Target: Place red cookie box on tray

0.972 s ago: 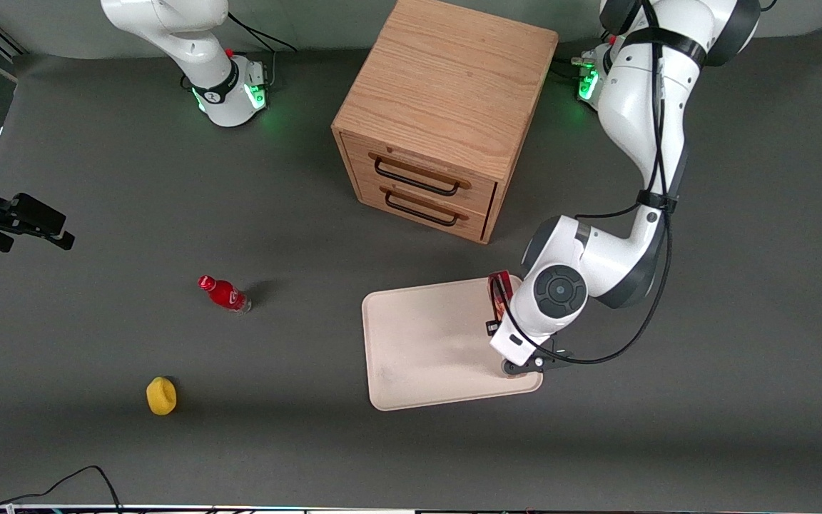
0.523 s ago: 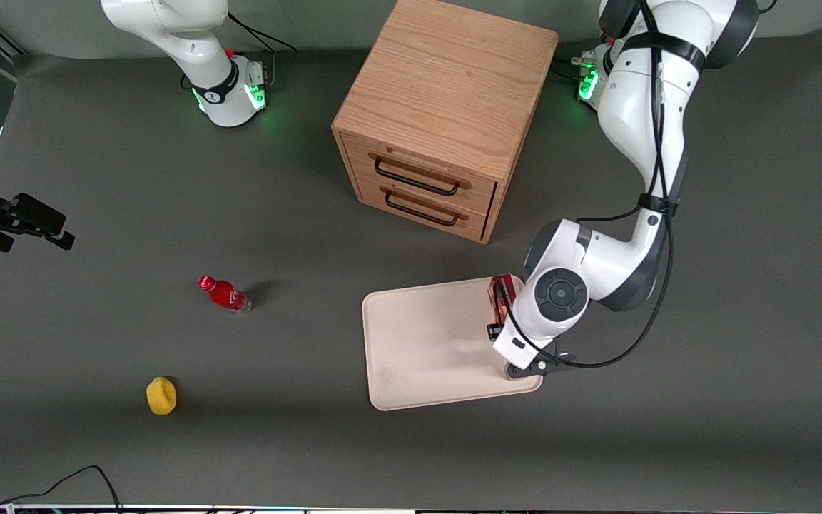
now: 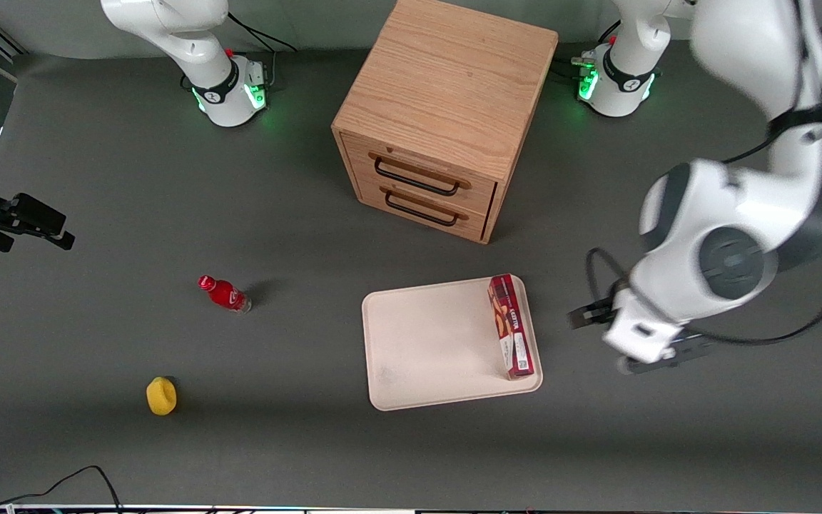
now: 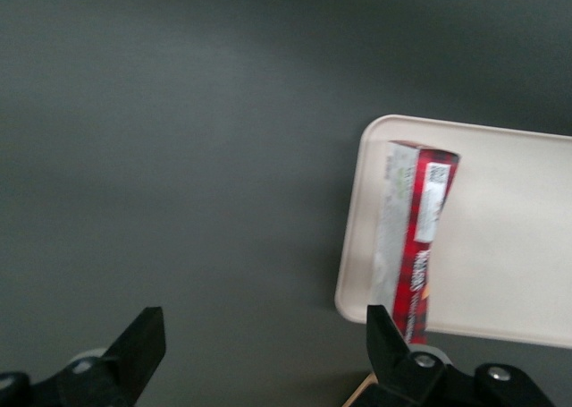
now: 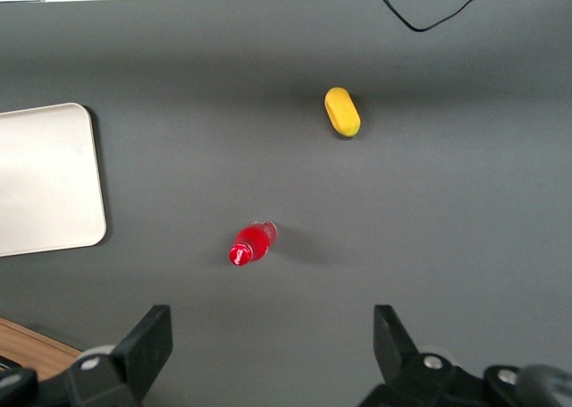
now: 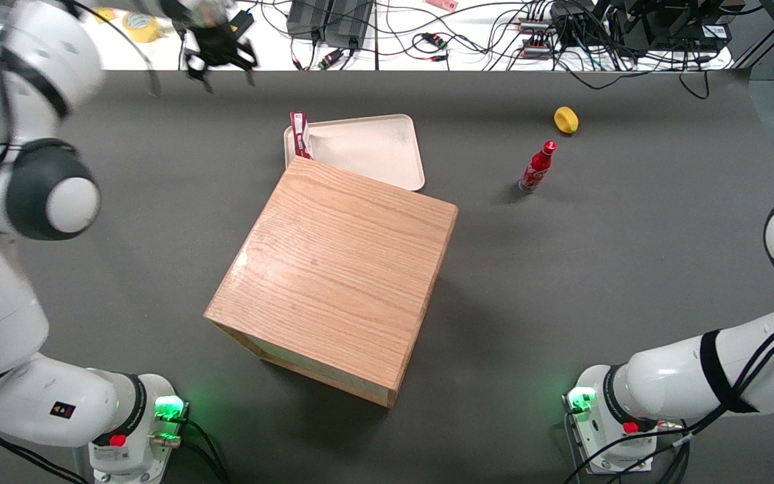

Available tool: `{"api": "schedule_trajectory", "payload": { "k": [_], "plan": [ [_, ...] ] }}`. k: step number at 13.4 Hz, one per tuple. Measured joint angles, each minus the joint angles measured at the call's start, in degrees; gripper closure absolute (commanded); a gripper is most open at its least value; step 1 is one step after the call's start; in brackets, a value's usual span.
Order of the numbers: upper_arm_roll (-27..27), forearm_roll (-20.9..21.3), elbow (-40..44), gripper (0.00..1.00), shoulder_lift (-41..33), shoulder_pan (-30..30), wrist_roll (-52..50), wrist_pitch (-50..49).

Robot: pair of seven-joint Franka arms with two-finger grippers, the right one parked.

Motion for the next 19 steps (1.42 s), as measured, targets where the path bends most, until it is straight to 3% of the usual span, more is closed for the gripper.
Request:
{"api": "schedule_trajectory", "payload": {
  "k": [10, 13, 19],
  "plan": [
    [0.4, 1.5, -11.1, 0.00, -19.0, 16.9, 27.7, -2.1],
    [-0.6, 1.5, -11.8, 0.00, -21.6, 16.6, 27.5, -2.6],
    [-1.0, 1.5, -13.1, 0.00, -20.0, 16.0, 26.4, -1.8]
  ]
}}
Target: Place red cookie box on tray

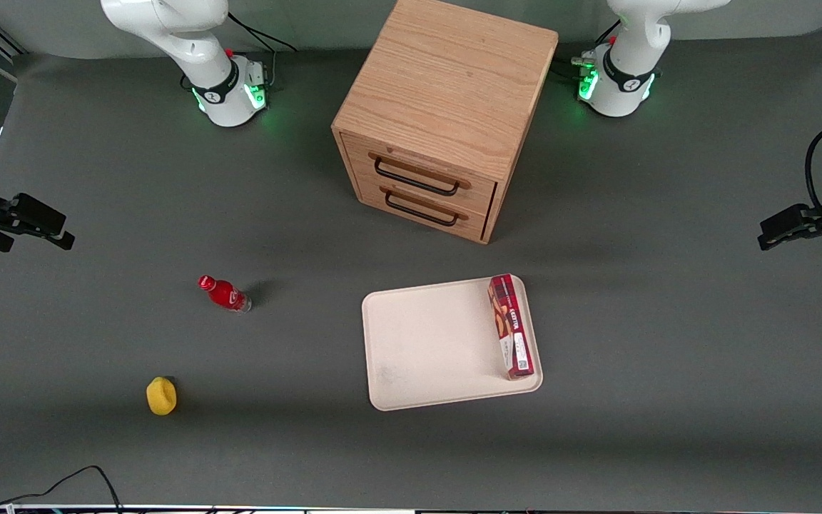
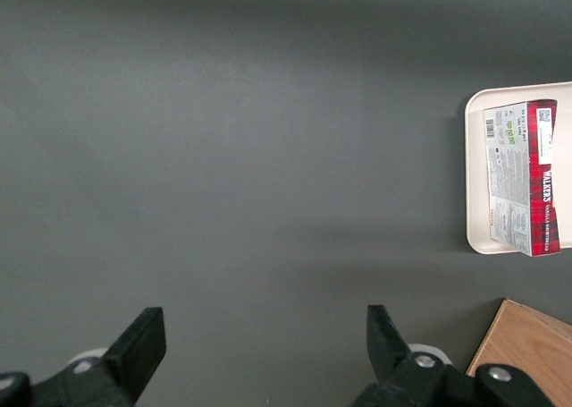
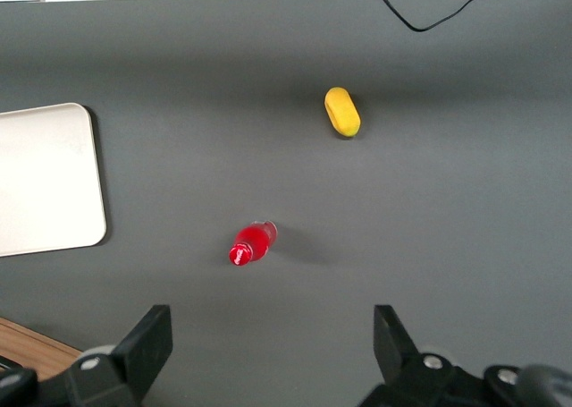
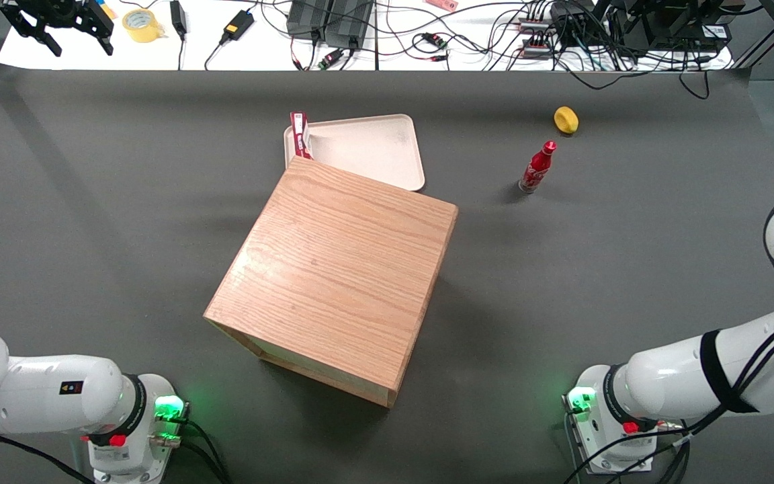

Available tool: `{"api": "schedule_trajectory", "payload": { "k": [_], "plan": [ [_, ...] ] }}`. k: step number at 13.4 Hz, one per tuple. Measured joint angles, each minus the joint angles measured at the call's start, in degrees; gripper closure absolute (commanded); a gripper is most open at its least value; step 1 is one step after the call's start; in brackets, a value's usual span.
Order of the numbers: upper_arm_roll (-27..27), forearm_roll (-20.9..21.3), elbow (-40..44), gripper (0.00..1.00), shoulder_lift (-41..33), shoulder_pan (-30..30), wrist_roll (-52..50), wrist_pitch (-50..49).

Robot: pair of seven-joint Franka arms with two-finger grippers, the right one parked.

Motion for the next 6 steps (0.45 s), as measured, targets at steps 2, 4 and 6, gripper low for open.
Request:
{"api": "schedule_trajectory", "payload": {
  "k": [2, 4, 6],
  "plan": [
    [-0.1, -0.2, 0.0, 0.00, 0.1, 0.0, 0.0, 0.3],
    [0.0, -1.6, 0.2, 0.00, 0.1, 0.0, 0.5, 0.5],
    [0.1, -2.5, 0.2, 0.00, 0.1, 0.2, 2.0, 0.5]
  ]
}}
